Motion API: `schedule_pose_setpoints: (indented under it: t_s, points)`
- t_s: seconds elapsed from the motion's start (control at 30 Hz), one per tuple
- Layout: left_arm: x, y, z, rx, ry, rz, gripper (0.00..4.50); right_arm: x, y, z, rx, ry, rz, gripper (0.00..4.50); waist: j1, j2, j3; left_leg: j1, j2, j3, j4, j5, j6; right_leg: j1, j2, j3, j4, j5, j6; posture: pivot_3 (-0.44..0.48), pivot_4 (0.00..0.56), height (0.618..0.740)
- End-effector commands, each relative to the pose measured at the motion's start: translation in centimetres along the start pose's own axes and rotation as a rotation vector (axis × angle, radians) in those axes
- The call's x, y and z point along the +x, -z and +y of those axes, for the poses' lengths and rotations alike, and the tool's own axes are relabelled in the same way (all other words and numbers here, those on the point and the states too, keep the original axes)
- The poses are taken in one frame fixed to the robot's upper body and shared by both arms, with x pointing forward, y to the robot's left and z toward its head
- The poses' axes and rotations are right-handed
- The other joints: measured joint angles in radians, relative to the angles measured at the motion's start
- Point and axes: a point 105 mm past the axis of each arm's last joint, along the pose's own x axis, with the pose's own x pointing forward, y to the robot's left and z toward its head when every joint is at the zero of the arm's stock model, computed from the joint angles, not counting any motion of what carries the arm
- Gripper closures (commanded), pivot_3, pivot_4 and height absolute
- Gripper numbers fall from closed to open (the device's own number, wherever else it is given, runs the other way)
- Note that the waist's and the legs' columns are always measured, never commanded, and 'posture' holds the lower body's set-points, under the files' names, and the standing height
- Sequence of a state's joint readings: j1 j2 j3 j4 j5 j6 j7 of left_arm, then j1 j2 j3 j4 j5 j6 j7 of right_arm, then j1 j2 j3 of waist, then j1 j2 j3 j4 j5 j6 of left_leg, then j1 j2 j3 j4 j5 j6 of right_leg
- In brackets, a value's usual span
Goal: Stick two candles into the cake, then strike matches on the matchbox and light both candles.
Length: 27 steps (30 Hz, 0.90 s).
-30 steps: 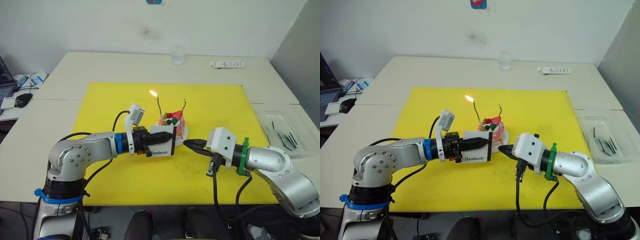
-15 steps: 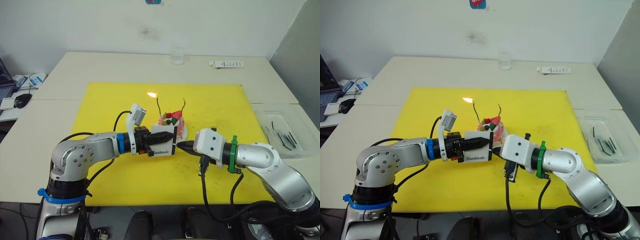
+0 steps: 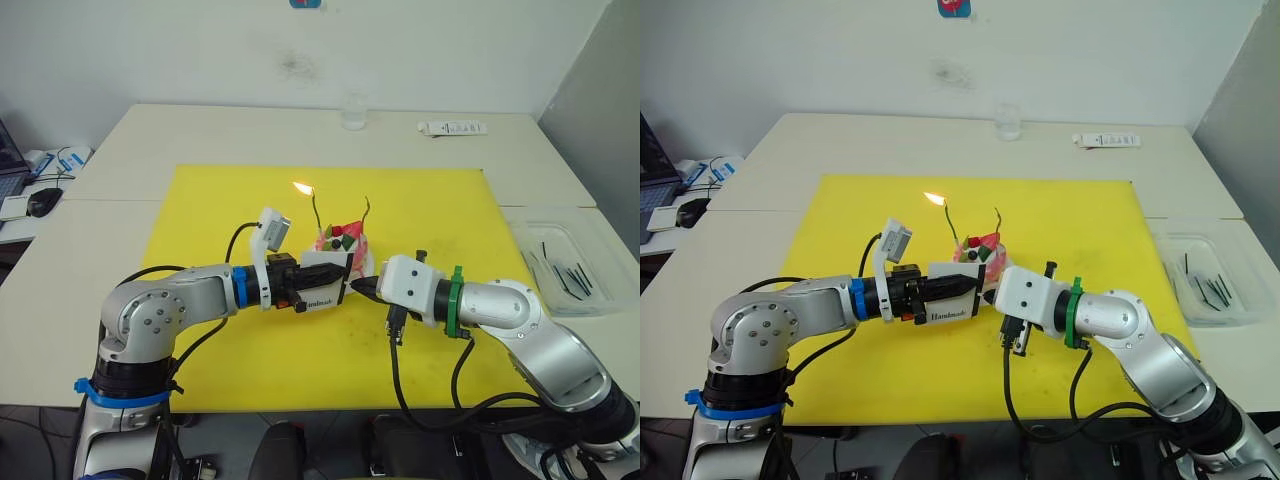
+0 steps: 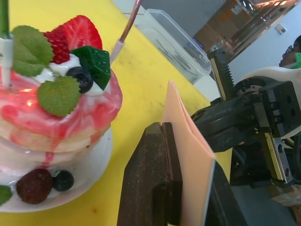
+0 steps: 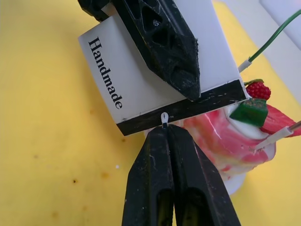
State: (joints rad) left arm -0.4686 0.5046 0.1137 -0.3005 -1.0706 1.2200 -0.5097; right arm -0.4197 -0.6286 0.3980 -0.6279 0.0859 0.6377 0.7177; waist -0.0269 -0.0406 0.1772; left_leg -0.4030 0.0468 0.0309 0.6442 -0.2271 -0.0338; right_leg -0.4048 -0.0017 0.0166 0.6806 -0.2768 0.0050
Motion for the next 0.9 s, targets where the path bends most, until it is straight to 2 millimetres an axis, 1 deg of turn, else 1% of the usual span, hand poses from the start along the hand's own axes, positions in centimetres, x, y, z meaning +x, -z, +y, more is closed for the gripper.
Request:
schedule_pose_setpoints:
  t_s: [0.03, 0.07, 0.1, 0.13, 0.17, 0.23, 0.3, 0.37, 0.47, 0.53, 0.63, 0.73, 0.8, 0.9]
  points:
    - [0.5, -2.8, -3.1, 0.039, 0.157, -0.102, 4.50, 0.8, 0.1, 1.4, -0.035, -0.087, 0.002, 4.45, 0.000, 0.000, 0.000, 0.000, 0.000, 0.000, 0.000, 0.000, 0.000, 0.000, 0.000, 0.000, 0.000, 0.000, 0.000, 0.000, 0.150, 0.740]
    - [0.4, -4.6, -3.6, 0.062, 0.171, -0.159, 4.50, 0.7, 0.1, 2.0, -0.041, -0.129, 0.001, 4.45, 0.000, 0.000, 0.000, 0.000, 0.000, 0.000, 0.000, 0.000, 0.000, 0.000, 0.000, 0.000, 0.000, 0.000, 0.000, 0.000, 0.150, 0.740]
    - [-0.1, -6.9, -3.9, 0.095, 0.171, -0.222, 4.50, 0.4, -0.2, 2.3, -0.046, -0.160, -0.006, 4.45, 0.008, -0.002, 0.001, 0.000, 0.000, 0.000, 0.000, 0.000, 0.000, 0.000, 0.000, 0.000, 0.000, 0.000, 0.000, 0.000, 0.150, 0.740]
    - [-0.6, -8.7, -4.2, 0.127, 0.167, -0.264, 4.50, 0.0, -0.3, 2.5, -0.049, -0.178, -0.009, 4.45, 0.014, -0.006, 0.003, -0.002, -0.001, -0.002, 0.001, 0.000, 0.000, 0.000, 0.000, -0.003, 0.000, 0.000, 0.000, 0.000, 0.150, 0.740]
    - [-0.9, -9.6, -4.3, 0.144, 0.161, -0.285, 4.50, -0.2, -0.4, 2.4, -0.050, -0.183, -0.011, 4.45, 0.016, -0.007, 0.004, -0.005, 0.000, -0.004, 0.002, 0.000, 0.000, -0.001, 0.001, -0.006, 0.000, 0.000, 0.000, 0.000, 0.150, 0.740]
    - [-2.2, -11.6, -4.5, 0.216, 0.134, -0.295, 4.50, -1.2, -0.2, 1.8, -0.057, -0.182, 0.005, 4.45, 0.013, -0.005, 0.003, -0.005, -0.001, -0.004, 0.003, 0.000, 0.000, -0.002, 0.001, -0.004, 0.000, 0.001, 0.001, 0.000, 0.150, 0.740]
    - [-3.1, -11.7, -4.7, 0.270, 0.114, -0.250, 4.50, -2.0, -0.3, 1.0, -0.043, -0.158, 0.011, 4.45, 0.001, -0.004, 0.003, -0.003, -0.002, 0.000, 0.002, 0.000, 0.000, -0.002, 0.001, 0.000, -0.001, 0.001, 0.002, 0.000, 0.150, 0.740]
    - [-3.4, -10.9, -4.6, 0.278, 0.105, -0.203, 4.50, -2.4, -0.5, 0.5, -0.032, -0.134, 0.009, 4.45, -0.004, -0.004, 0.003, -0.003, -0.002, 0.001, 0.001, 0.000, 0.000, -0.001, 0.000, 0.000, -0.001, 0.000, 0.002, 0.000, 0.150, 0.740]
    - [-3.7, -8.9, -4.1, 0.272, 0.081, -0.134, 4.50, -2.9, -0.8, -0.5, -0.006, -0.074, 0.004, 4.45, -0.002, -0.004, 0.003, -0.003, 0.000, -0.001, 0.000, 0.000, 0.000, -0.001, -0.001, -0.002, 0.000, 0.000, 0.002, 0.000, 0.150, 0.740]
    - [-3.9, -7.5, -3.8, 0.245, 0.082, -0.095, 4.50, -3.2, -1.1, -1.5, -0.001, -0.022, 0.000, 4.45, -0.002, -0.004, 0.003, -0.003, 0.001, -0.002, 0.000, 0.000, 0.000, -0.002, -0.001, -0.003, 0.000, 0.000, 0.002, 0.000, 0.150, 0.740]
    - [-4.3, -4.6, -3.5, 0.184, 0.099, -0.014, 4.50, -3.9, -2.0, -3.3, -0.012, 0.059, -0.014, 4.45, -0.005, -0.004, 0.003, -0.003, 0.001, -0.001, 0.000, 0.000, 0.000, -0.002, -0.001, -0.002, 0.000, 0.000, 0.002, 0.000, 0.150, 0.740]
    - [-4.6, -2.5, -3.1, 0.114, 0.107, 0.028, 4.50, -4.5, -2.8, -4.9, -0.032, 0.127, -0.025, 4.45, -0.002, -0.004, 0.003, -0.002, 0.001, -0.001, 0.000, 0.000, 0.000, -0.002, -0.002, -0.001, 0.000, 0.000, 0.001, 0.000, 0.150, 0.740]
    - [-4.5, -0.8, -2.3, 0.075, 0.086, 0.055, 4.50, -4.9, -3.5, -6.2, -0.055, 0.184, -0.039, 4.45, -0.002, -0.004, 0.003, -0.002, 0.000, -0.001, 0.000, 0.000, 0.000, -0.002, -0.002, -0.002, 0.000, 0.000, 0.001, 0.000, 0.150, 0.740]
    - [-4.1, 0.9, -1.7, 0.050, 0.072, 0.082, 4.50, -5.0, -4.2, -7.4, -0.081, 0.236, -0.051, 4.45, -0.001, -0.004, 0.003, -0.002, 0.000, -0.001, 0.001, 0.000, 0.000, -0.002, -0.002, -0.001, 0.000, 0.000, 0.001, 0.000, 0.150, 0.740]
